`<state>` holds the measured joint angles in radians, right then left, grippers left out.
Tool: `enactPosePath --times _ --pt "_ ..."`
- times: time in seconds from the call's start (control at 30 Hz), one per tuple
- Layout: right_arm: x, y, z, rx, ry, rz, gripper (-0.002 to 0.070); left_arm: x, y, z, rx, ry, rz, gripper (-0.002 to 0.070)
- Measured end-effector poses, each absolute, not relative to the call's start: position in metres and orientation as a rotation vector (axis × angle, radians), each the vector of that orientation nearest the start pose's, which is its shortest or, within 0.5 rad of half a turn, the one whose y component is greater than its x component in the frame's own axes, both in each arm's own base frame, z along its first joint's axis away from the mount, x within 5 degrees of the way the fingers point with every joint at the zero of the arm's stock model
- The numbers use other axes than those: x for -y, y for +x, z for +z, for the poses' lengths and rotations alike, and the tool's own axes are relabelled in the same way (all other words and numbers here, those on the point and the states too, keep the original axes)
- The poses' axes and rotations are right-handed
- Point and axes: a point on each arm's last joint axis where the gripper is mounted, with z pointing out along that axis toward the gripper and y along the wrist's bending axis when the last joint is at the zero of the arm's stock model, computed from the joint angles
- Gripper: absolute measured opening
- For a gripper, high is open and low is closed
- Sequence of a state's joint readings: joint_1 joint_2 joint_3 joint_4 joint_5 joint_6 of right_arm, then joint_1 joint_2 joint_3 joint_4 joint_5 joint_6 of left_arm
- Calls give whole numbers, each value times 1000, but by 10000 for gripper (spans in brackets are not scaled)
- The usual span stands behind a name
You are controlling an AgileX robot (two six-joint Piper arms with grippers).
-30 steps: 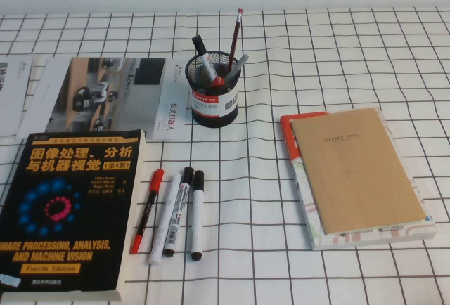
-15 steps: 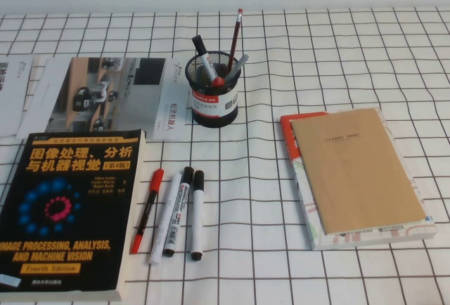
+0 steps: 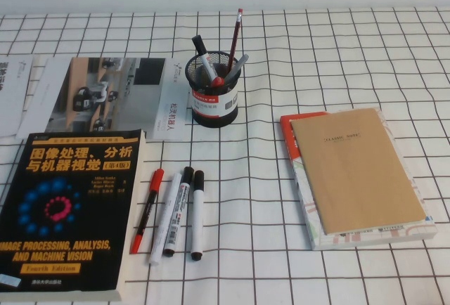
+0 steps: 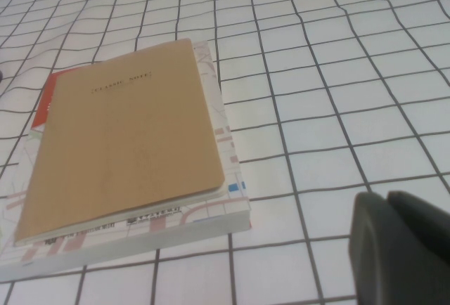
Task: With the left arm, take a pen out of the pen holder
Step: 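Take a marker out of the pen holder and lay it on the table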
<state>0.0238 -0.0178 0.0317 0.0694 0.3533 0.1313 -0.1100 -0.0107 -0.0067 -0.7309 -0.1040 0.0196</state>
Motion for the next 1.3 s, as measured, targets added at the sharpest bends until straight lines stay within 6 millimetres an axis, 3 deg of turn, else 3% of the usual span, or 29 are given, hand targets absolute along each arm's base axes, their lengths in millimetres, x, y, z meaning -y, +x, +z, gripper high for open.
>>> enactPosePath --times 0.23,0.43,0.6,0.8,1.07,1.2,1.3 --pt "-3 53 172 -1848 143 176 -17 7 62 272 -1442 -226 -445 -3" --pt "-3 53 172 -1848 143 176 -16 12 96 300 -1571 -100 -300 -3" --pt "-3 53 172 -1848 143 176 -17 16 130 312 -1670 -54 -244 -3" --pt "-3 53 172 -1848 143 176 -17 30 158 314 -1686 28 -250 -3" --pt "-3 53 172 -1848 143 176 -16 75 190 304 -1599 267 -280 4" --pt "-3 53 172 -1848 143 176 -16 97 215 291 -1620 449 -205 102" --pt "-3 53 172 -1848 143 176 -17 110 233 283 -1631 554 -169 246"
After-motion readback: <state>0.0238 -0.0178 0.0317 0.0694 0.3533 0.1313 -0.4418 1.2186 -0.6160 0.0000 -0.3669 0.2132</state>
